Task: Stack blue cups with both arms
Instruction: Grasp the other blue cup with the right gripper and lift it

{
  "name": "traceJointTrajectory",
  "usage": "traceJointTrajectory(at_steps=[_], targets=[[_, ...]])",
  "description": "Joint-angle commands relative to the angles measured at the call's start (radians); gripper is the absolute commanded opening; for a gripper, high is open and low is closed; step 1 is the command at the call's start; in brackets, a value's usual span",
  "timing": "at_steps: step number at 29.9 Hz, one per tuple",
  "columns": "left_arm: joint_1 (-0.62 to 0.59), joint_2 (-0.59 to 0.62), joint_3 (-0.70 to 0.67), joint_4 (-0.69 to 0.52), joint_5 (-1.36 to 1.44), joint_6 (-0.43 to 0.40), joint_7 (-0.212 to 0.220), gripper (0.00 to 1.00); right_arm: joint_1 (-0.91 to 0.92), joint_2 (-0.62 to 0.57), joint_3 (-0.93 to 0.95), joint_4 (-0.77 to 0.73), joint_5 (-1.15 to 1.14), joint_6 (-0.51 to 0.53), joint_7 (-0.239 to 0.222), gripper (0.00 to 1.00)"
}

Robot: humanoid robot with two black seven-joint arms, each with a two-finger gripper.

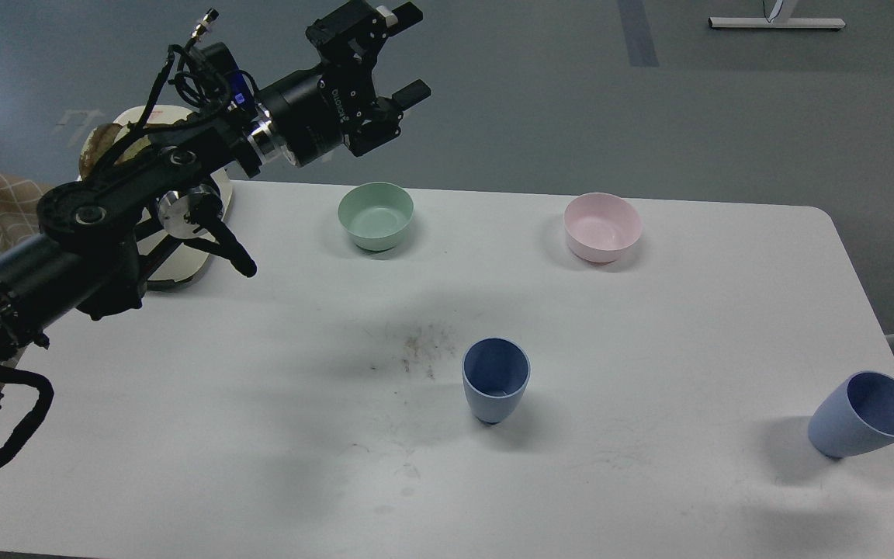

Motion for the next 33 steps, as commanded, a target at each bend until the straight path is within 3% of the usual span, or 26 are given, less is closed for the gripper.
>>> traceJointTrajectory(at_steps=[1, 14, 19, 20, 21, 24, 25, 27, 29, 33], targets=[[0.003, -0.006, 0.0, 0.0, 0.0, 0.0, 0.0, 0.97, -0.034, 0.063, -0.002, -0.04, 0.005, -0.039, 0.0, 1.0], [0.011, -0.012, 0.0, 0.026, 0.001, 0.0, 0.0, 0.97, -0.123, 0.201, 0.0, -0.143, 0.007, -0.051, 0.0, 0.99], [0.012, -0.012, 0.0, 0.032, 0.001, 0.0, 0.0, 0.97, -0.158, 0.253, 0.004, -0.173, 0.008, -0.077, 0.0, 0.89], [0.012, -0.012, 0.0, 0.032, 0.001, 0.0, 0.0, 0.97, -0.161, 0.255, 0.004, -0.173, 0.008, -0.076, 0.0, 0.84], [0.012, -0.012, 0.0, 0.032, 0.001, 0.0, 0.0, 0.97, -0.166, 0.258, 0.004, -0.172, 0.008, -0.074, 0.0, 0.66], [0.012, -0.012, 0.0, 0.032, 0.001, 0.0, 0.0, 0.97, -0.174, 0.265, 0.004, -0.172, 0.008, -0.074, 0.0, 0.33], [0.012, -0.012, 0.0, 0.032, 0.0, 0.0, 0.0, 0.97, -0.175, 0.265, 0.006, -0.172, 0.007, -0.073, 0.0, 0.28], [0.012, -0.014, 0.0, 0.032, 0.001, 0.0, 0.0, 0.97, -0.181, 0.267, 0.007, -0.169, 0.005, -0.073, 0.0, 0.07], [0.012, -0.015, 0.0, 0.032, 0.001, 0.0, 0.0, 0.97, -0.181, 0.267, 0.012, -0.166, 0.005, -0.073, 0.0, 0.01], [0.012, -0.026, 0.0, 0.032, 0.001, 0.0, 0.002, 0.97, -0.183, 0.267, 0.023, -0.161, 0.005, -0.073, 0.0, 0.0]])
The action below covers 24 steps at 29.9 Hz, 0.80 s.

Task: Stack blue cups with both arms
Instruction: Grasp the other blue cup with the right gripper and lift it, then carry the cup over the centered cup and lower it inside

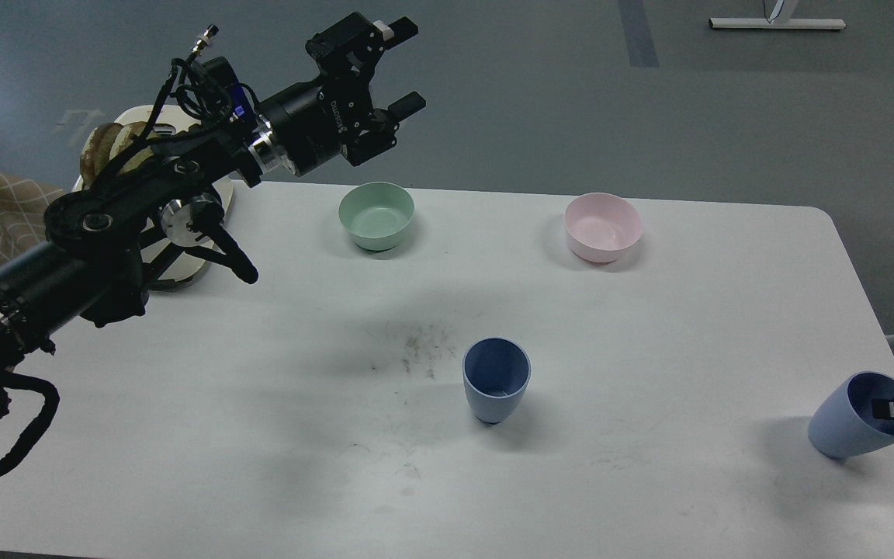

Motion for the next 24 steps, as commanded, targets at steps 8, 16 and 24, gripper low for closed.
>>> traceJointTrajectory(at_steps=[8, 16, 24], targets=[[0.0, -0.006, 0.001, 0.0, 0.0, 0.0, 0.002, 0.97, 0.002, -0.014, 0.065, 0.073, -0.006, 0.012, 0.0, 0.0], [0.0, -0.006, 0.001, 0.0, 0.0, 0.0, 0.002, 0.97, 0.141, -0.072, 0.114, 0.196, -0.019, 0.054, 0.0, 0.0], [0.002, -0.006, 0.003, 0.0, 0.0, 0.0, 0.003, 0.97, 0.397, 0.031, 0.109, 0.198, -0.085, 0.125, -0.001, 0.0]])
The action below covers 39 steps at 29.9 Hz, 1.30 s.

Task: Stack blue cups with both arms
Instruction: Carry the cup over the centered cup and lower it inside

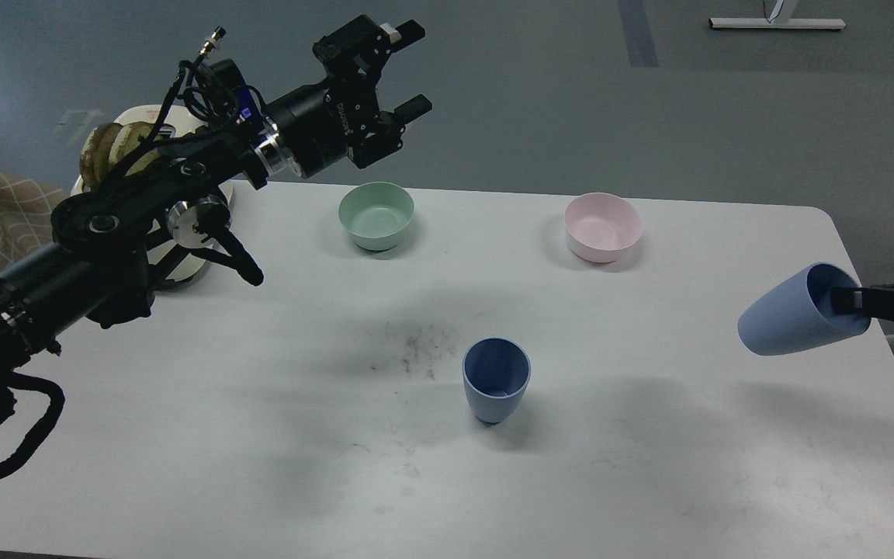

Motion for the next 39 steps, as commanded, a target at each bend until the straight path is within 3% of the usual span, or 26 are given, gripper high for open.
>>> traceJointTrajectory(at_steps=[1, 8, 13, 21, 39], targets=[[0.0, 0.0, 0.003, 0.001, 0.0, 0.0, 0.0, 0.97, 0.105, 0.102, -0.005, -0.028, -0.018, 0.01, -0.001, 0.0], [-0.004, 0.005, 0.001, 0.057, 0.0, 0.0, 0.0, 0.97, 0.266, 0.392, -0.051, -0.119, -0.012, 0.01, -0.001, 0.0], [-0.004, 0.009, 0.003, 0.072, 0.0, 0.0, 0.0, 0.97, 0.379, 0.527, -0.172, -0.101, -0.001, 0.01, 0.0, 0.0], [-0.006, 0.008, 0.003, 0.072, 0.0, 0.0, 0.0, 0.97, 0.431, 0.632, -0.198, 0.011, 0.069, 0.01, 0.0, 0.0], [-0.013, 0.017, 0.0, 0.072, -0.002, 0.0, 0.0, 0.97, 0.397, 0.805, -0.261, -0.039, 0.091, 0.01, -0.001, 0.0]])
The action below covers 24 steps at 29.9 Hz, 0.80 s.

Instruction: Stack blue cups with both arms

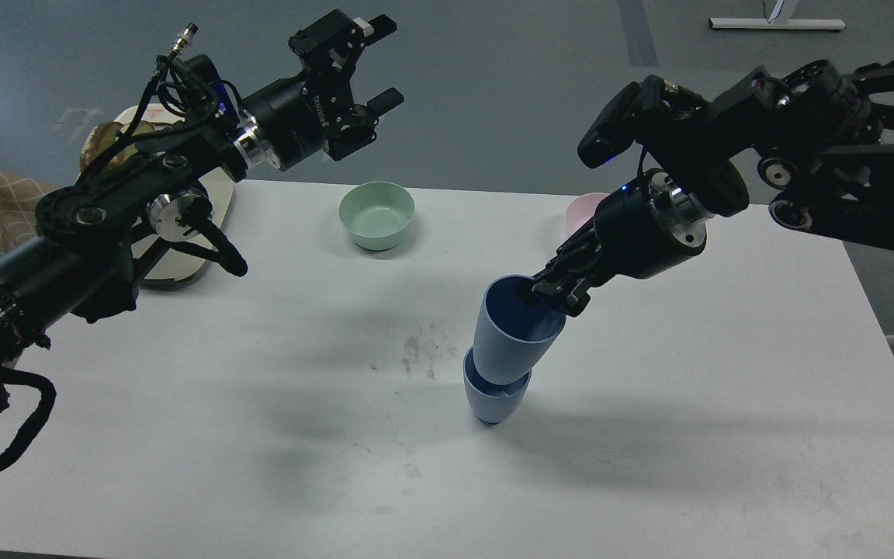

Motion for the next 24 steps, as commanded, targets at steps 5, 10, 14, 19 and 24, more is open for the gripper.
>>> traceJointTrajectory(at_steps=[5, 10, 14, 19, 24], targets=[[0.0, -0.001, -0.003, 0.0, 0.0, 0.0, 0.0, 0.97, -0.018, 0.033, -0.002, -0.039, 0.0, 0.0, -0.002, 0.0], [0.0, -0.001, -0.003, 0.0, 0.0, 0.0, 0.0, 0.97, -0.021, 0.037, -0.003, -0.044, 0.0, 0.0, -0.002, 0.0], [0.0, -0.001, -0.003, 0.0, 0.0, 0.0, 0.0, 0.97, -0.029, 0.04, -0.011, -0.044, -0.001, 0.0, -0.004, 0.0], [0.0, -0.001, -0.005, 0.0, 0.0, 0.0, 0.0, 0.97, -0.029, 0.053, -0.015, -0.047, 0.0, 0.0, -0.004, 0.0], [-0.002, -0.001, -0.005, 0.0, 0.0, 0.0, 0.0, 0.97, -0.029, 0.057, -0.015, -0.049, 0.0, 0.0, -0.005, 0.0]])
